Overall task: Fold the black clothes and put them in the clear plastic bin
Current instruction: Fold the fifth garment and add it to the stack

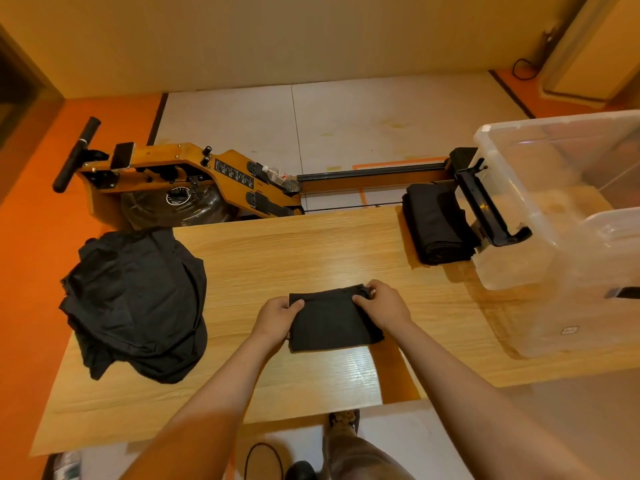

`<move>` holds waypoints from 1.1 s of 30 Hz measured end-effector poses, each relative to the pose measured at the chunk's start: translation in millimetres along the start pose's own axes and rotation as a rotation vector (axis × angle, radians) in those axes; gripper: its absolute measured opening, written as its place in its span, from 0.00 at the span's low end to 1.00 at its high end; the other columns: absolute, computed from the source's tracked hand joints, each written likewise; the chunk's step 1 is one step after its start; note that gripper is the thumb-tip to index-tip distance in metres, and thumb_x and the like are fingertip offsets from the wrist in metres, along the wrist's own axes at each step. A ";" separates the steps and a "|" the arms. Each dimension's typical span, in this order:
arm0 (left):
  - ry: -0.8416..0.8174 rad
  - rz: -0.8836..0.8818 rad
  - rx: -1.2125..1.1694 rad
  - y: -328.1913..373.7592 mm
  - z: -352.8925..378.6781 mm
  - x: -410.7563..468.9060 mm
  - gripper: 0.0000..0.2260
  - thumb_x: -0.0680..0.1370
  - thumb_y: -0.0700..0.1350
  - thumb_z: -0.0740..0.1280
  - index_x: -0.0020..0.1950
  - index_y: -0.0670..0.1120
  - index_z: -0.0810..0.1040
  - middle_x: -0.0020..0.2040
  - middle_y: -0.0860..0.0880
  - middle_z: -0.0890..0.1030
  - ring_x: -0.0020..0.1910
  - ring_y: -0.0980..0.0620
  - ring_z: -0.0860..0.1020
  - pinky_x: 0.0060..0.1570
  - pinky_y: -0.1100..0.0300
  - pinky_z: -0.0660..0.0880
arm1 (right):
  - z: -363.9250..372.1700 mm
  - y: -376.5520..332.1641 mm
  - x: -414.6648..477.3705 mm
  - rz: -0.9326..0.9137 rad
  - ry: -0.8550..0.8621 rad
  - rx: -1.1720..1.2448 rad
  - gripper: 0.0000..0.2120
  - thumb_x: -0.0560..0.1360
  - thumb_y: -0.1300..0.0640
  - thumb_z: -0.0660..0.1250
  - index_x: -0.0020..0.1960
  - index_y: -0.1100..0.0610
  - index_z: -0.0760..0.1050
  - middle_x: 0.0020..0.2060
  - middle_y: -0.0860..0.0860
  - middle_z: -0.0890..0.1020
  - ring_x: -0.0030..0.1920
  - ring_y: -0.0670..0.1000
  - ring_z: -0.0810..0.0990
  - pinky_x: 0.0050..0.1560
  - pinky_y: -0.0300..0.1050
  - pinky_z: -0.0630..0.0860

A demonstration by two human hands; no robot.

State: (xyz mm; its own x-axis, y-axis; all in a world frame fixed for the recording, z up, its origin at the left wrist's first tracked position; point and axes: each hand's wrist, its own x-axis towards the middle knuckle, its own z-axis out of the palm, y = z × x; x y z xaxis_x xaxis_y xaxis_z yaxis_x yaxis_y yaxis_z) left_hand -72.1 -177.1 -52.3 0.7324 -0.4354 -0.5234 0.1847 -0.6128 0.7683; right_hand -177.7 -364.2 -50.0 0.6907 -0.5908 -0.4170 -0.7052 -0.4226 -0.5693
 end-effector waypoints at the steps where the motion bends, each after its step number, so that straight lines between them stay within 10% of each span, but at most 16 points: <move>1: 0.032 -0.023 -0.002 -1.9 1.6 2.2 0.15 0.81 0.48 0.63 0.36 0.43 0.76 0.34 0.46 0.78 0.33 0.49 0.77 0.28 0.63 0.72 | 3.2 2.1 0.9 0.016 0.029 -0.006 0.14 0.76 0.45 0.67 0.50 0.57 0.72 0.39 0.49 0.77 0.43 0.52 0.78 0.39 0.47 0.74; 8: 0.283 -0.060 0.172 -0.8 2.8 -2.3 0.18 0.82 0.55 0.58 0.38 0.45 0.69 0.32 0.49 0.76 0.31 0.49 0.76 0.35 0.55 0.72 | 3.7 10.5 -9.9 0.035 0.302 0.065 0.10 0.80 0.48 0.60 0.52 0.55 0.72 0.42 0.49 0.80 0.45 0.51 0.78 0.41 0.49 0.76; 11: 0.530 0.243 0.443 -6.8 10.2 -21.3 0.11 0.82 0.51 0.57 0.54 0.45 0.73 0.47 0.51 0.77 0.49 0.50 0.75 0.46 0.53 0.72 | 5.7 10.0 -22.6 -0.332 0.512 -0.074 0.08 0.80 0.56 0.60 0.55 0.56 0.76 0.49 0.50 0.79 0.52 0.50 0.75 0.51 0.48 0.73; 15: 0.340 0.591 0.837 -24.9 43.9 -19.2 0.21 0.80 0.50 0.54 0.68 0.42 0.74 0.67 0.45 0.76 0.67 0.48 0.71 0.70 0.52 0.62 | 46.1 16.9 -29.7 -0.830 0.261 -0.375 0.19 0.78 0.55 0.56 0.65 0.57 0.76 0.66 0.52 0.76 0.69 0.52 0.70 0.70 0.50 0.61; 21: 0.140 0.518 0.996 -36.9 42.1 -2.7 0.27 0.80 0.55 0.52 0.76 0.42 0.64 0.75 0.46 0.67 0.75 0.50 0.61 0.71 0.50 0.54 | 49.7 24.4 -10.9 -0.770 0.096 -0.520 0.24 0.82 0.48 0.50 0.75 0.55 0.64 0.74 0.50 0.65 0.76 0.49 0.58 0.74 0.51 0.51; 27: 0.152 0.476 0.787 -30.6 35.6 -1.8 0.29 0.79 0.58 0.47 0.77 0.48 0.60 0.76 0.53 0.62 0.77 0.56 0.54 0.74 0.56 0.42 | 23.3 28.6 -0.7 -0.599 0.198 -0.243 0.19 0.78 0.53 0.65 0.68 0.55 0.72 0.69 0.50 0.72 0.72 0.49 0.66 0.73 0.46 0.58; 33: 0.246 0.539 0.629 -13.6 18.3 12.6 0.12 0.79 0.52 0.58 0.54 0.49 0.78 0.52 0.53 0.80 0.55 0.50 0.77 0.59 0.65 0.58 | 11.6 28.0 8.5 -0.702 0.182 -0.171 0.09 0.74 0.59 0.71 0.54 0.54 0.79 0.58 0.49 0.80 0.62 0.50 0.76 0.63 0.45 0.69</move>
State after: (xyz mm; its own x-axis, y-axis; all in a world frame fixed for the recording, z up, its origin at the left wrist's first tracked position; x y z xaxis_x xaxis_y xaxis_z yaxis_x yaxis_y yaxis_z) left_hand -77.4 -186.4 -76.1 0.7500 -0.6614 0.0043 -0.5727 -0.6462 0.5044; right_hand -189.8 -373.0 -77.7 0.9610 -0.2405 0.1368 -0.1330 -0.8351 -0.5338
